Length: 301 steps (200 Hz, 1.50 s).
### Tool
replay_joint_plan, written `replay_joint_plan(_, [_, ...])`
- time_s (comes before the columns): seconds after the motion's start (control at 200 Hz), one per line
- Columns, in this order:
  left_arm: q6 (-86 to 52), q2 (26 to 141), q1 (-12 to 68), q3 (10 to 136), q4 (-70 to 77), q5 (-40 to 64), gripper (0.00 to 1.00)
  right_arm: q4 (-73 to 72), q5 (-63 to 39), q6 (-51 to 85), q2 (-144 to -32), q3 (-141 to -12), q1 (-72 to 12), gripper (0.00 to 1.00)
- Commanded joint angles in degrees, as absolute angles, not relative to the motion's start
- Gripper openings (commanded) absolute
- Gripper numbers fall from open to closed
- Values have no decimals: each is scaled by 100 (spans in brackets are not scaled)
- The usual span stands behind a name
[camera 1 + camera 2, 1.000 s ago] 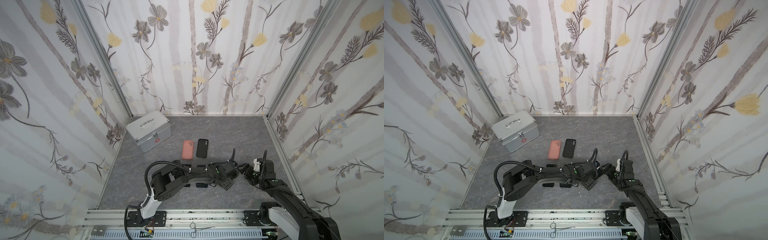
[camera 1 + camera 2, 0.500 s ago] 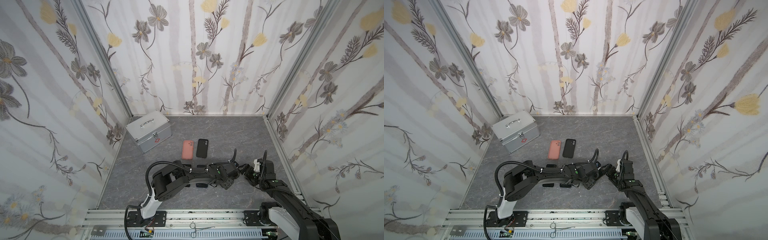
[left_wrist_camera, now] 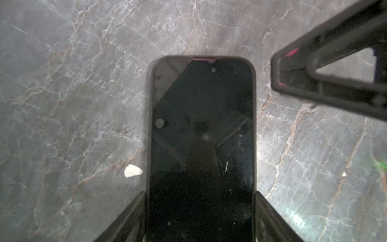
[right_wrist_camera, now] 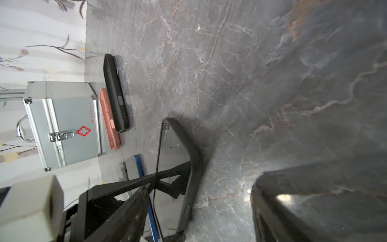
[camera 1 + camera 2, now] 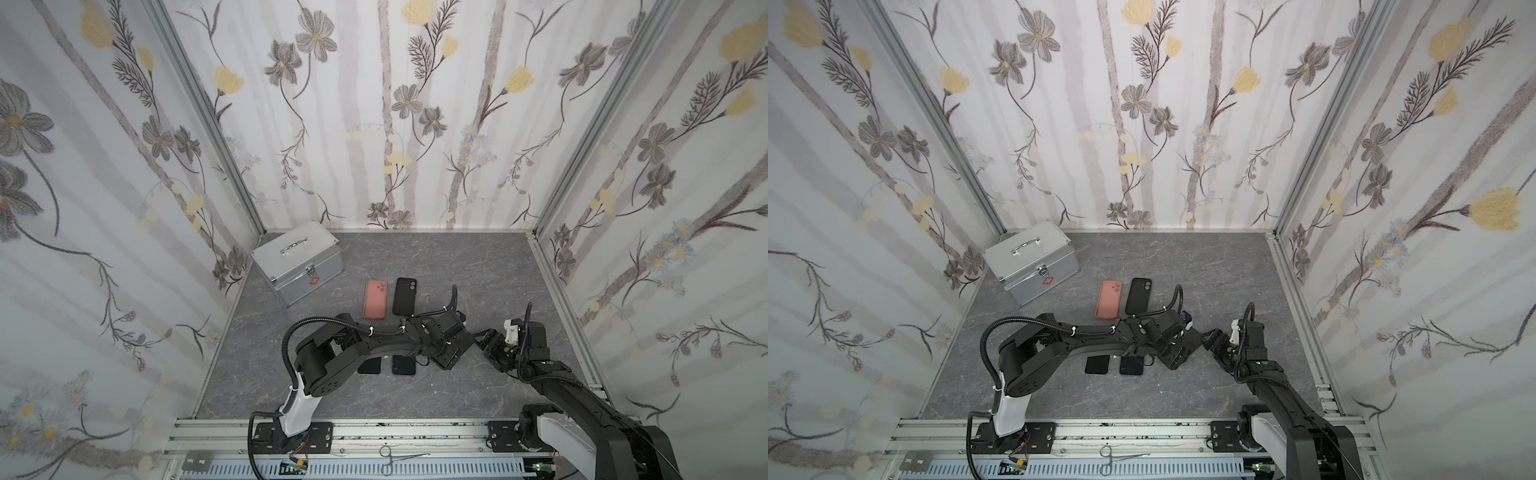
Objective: Take the phone out of the phone case
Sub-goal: Pick up the phone from the middle-right of the table, then pass the phone.
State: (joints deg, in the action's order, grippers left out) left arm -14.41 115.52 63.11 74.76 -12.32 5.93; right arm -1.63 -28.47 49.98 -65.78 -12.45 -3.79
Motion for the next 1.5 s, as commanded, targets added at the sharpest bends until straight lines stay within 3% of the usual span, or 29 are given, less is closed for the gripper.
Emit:
replay_joint_plan(0.0, [-1678,11488,6263,7453,-1008,1159,70,-750,-3214,5264,-6793,-1156,-391,75])
replay_joint_plan(0.27, [-1810,11443,6205,7190,-753,1486,70,-1862,-3731,5733,-7537,-1028,-568,65])
replay_joint_plan(0.719, [-1898,11290,6187,7036,-513,1652,71,-2447,-3788,5889,-7825,-1028,-659,18])
replay_joint_plan(0.814, [-1946,11199,6179,7045,-481,1601,77,-2352,-3754,5879,-7631,-1036,-659,10])
replay_joint_plan(0.929, [-2051,10952,6143,7124,-448,1470,94,-1928,-3527,5646,-7163,-1103,-659,0])
replay_joint_plan(0.979, [-2110,10810,6117,7195,-448,1408,100,-1689,-3368,5459,-6835,-1156,-660,0])
replay_joint_plan(1.244, [-2782,9932,6004,7563,-441,76,100,-843,-2639,4551,-5152,-1812,-651,0])
replay_joint_plan(1.499, [-2778,9140,5944,7128,-160,-501,100,-1057,-2603,4205,-5222,-2538,-668,0])
